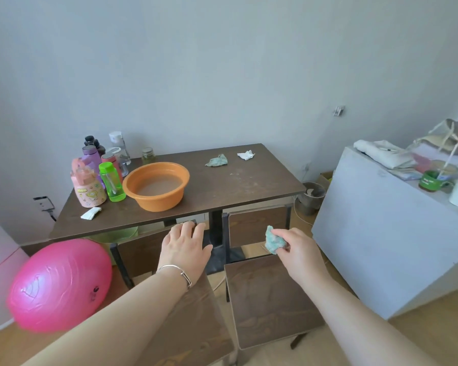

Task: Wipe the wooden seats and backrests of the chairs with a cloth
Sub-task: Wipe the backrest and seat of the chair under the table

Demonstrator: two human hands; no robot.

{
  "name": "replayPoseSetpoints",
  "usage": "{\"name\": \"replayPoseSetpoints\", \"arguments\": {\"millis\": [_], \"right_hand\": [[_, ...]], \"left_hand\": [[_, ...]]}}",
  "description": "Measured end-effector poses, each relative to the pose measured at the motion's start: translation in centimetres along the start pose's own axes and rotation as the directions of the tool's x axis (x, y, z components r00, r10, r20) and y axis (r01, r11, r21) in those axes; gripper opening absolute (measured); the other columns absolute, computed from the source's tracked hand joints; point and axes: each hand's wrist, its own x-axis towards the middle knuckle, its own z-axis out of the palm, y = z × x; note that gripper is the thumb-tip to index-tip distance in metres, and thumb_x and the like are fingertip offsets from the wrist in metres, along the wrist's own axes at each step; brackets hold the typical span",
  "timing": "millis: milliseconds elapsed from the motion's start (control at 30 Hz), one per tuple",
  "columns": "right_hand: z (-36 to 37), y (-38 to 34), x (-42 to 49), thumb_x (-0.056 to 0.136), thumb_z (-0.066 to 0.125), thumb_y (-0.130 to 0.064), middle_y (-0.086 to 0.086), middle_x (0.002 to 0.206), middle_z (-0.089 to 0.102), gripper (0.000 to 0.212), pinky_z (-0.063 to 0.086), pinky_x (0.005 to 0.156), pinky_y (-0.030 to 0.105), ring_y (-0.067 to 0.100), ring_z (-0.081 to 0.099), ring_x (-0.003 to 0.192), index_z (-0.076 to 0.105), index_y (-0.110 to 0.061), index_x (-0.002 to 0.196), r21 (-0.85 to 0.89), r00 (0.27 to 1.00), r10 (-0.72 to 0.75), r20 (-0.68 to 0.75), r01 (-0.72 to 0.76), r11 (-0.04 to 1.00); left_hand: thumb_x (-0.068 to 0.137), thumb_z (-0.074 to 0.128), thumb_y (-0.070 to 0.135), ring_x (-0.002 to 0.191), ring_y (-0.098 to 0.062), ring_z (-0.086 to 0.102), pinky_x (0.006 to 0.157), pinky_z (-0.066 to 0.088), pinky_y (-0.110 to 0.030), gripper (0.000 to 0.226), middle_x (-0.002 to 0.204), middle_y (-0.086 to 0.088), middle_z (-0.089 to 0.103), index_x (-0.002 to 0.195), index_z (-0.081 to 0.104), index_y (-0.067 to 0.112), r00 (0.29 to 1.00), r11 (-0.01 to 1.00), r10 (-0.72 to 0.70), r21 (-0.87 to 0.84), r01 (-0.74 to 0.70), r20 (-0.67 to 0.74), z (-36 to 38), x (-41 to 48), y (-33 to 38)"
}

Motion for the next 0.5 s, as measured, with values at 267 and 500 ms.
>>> {"name": "replayPoseSetpoints", "arguments": {"millis": [267,500], "right_hand": [[-3.0,5.7,3.9,0.088,0.07,-0.016,-0.004,0.126,0.057,0.05,0.053,0.082,0.018,0.013,0.057,0.112,0.055,-0.026,0.135,0.049,1.0,-0.002,0.026,0.001,0.999],[-0.6,7.2,8.4,0.086,0.073,-0.017,-0.009,0.123,0.06,0.049,0.049,0.072,0.007,0.008,0.057,0.11,0.058,-0.028,0.132,0.094,0.998,-0.003,0.065,-0.003,0.996]], "left_hand": [[0.098,0.034,0.052,0.14,-0.025,0.023,0.114,0.026,-0.04,0.056,0.151,0.001,0.029,0.147,0.022,0.029,0.999,0.999,-0.036,-0.021,0.037,0.026,1.0,3.2,6.9],[0.098,0.032,0.052,0.141,-0.025,0.022,0.114,0.025,-0.039,0.056,0.151,0.001,0.029,0.148,0.02,0.029,0.997,0.999,-0.04,0.012,0.04,0.069,3.1,7.9,6.6]]}}
